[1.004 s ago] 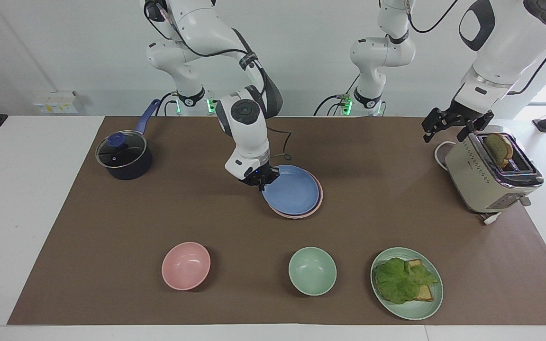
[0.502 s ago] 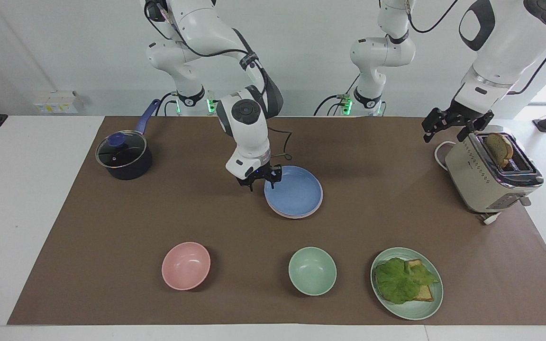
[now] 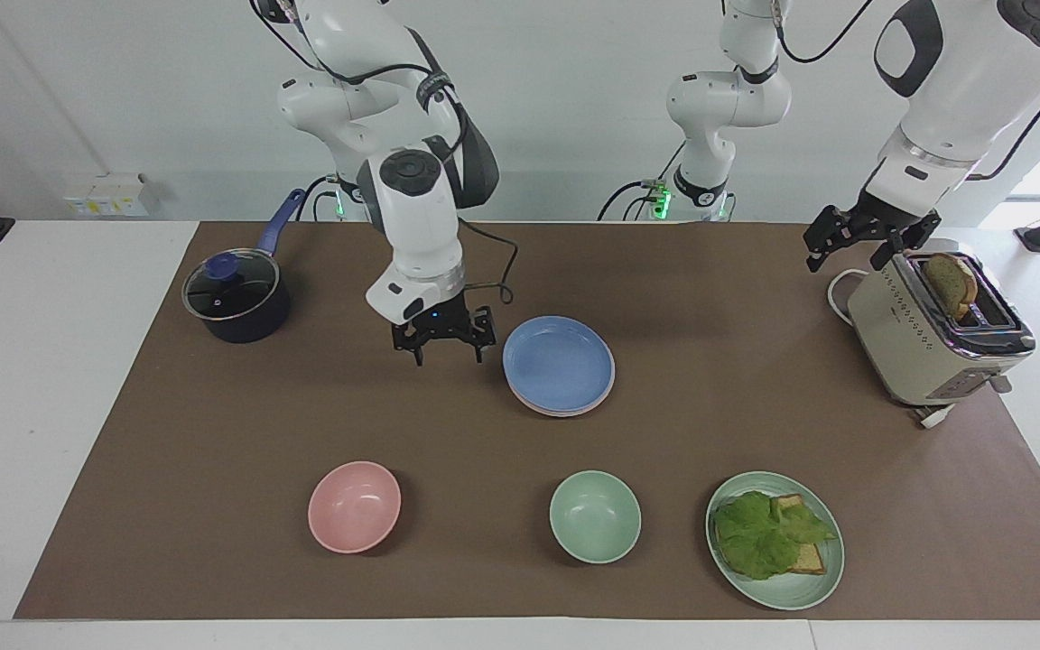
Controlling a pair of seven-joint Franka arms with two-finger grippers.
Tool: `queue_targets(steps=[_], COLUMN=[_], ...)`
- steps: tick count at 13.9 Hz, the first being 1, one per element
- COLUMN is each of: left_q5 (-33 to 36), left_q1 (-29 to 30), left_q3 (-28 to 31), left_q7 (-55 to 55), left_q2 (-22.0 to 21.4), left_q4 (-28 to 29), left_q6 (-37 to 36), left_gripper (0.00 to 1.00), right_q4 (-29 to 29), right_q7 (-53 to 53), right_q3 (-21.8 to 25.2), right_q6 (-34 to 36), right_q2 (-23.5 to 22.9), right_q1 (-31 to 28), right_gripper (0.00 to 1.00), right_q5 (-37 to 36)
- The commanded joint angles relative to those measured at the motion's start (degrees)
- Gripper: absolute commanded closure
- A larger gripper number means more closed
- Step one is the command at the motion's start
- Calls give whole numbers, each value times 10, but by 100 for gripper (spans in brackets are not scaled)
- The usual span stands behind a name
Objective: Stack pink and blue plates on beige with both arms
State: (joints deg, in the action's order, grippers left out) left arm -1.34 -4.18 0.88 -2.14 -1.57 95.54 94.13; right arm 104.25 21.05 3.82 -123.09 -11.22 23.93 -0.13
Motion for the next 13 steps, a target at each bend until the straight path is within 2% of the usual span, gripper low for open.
queue_targets(steps=[1, 6, 13], left_q5=[10, 10, 10], left_q1=[4, 4, 4], left_q3=[-3, -3, -3], left_q7=[3, 3, 3], left_q2=[-5, -5, -5], left_q4=[-1, -1, -1], left_q6=[-8, -8, -8], left_gripper=[0, 0, 0], right_q4=[-16, -25, -26], right_q7=[6, -10, -109], right_q3=[-5, -5, -5], right_q6=[54, 154, 218], right_q2=[30, 108, 140], right_q1=[-28, -103, -203], right_gripper=[0, 0, 0], right_q5=[-14, -5, -3])
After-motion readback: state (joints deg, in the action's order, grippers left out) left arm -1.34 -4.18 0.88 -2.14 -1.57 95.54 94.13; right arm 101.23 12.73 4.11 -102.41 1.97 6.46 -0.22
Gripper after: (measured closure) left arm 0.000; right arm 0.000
